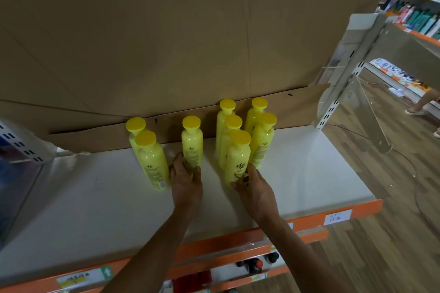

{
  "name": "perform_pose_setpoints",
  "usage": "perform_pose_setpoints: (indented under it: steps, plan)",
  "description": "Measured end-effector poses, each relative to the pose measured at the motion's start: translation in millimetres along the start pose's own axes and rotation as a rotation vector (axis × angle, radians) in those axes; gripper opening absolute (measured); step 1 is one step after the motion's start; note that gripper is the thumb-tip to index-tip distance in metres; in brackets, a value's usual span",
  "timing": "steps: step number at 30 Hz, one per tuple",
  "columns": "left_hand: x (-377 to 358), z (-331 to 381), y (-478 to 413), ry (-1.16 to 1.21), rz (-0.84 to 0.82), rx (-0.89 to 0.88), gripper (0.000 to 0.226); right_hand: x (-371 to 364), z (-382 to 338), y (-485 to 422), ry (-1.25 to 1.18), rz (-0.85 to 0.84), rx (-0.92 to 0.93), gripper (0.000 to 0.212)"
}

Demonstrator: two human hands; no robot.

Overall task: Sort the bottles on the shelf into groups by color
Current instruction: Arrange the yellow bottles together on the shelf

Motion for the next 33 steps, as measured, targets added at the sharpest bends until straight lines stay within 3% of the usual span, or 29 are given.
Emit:
perform_pose_setpoints:
  steps: [4, 9, 16, 22, 33]
  plan:
    - [-2.2, 4.9, -5.5, 0.025, -0.011, -0.007, 0.077, -0.4, 0.3, -0.6, 0.026, 0.001, 0.027, 0.052]
    - [-2.6, 2.6, -14.8, 0.063, -0.072, 0.016, 0.059, 0.6, -1.3, 0.4, 0.043, 0.026, 0.024, 0.056]
    - [-4.5, 14.0, 32.3, 0.030, -0.209, -0.053, 0.054, 8.3, 5.7, -0.1, 0.029, 0.032, 0.016, 0.048]
    - [-17.9, 22.6, 42.0, 0.042, -0.205, -0.079, 0.051, 34.0, 33.1, -0.3, 0.034, 0.045, -0.035, 0.040]
    - [-33.2, 24.7, 45.5, 0.049, -0.227, -0.059, 0.055, 35.9, 36.6, -0.4, 0.037, -0.047, -0.019, 0.048]
Point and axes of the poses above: each hand's wrist, its own y-axis away from the middle knuckle, its own x-axis out of the back of the hand, z = x × y, the point moved 5 cm from there along -y, towards the middle knuckle, and after that the axes turned 5 degrees about -x, right-handed, at the moved point
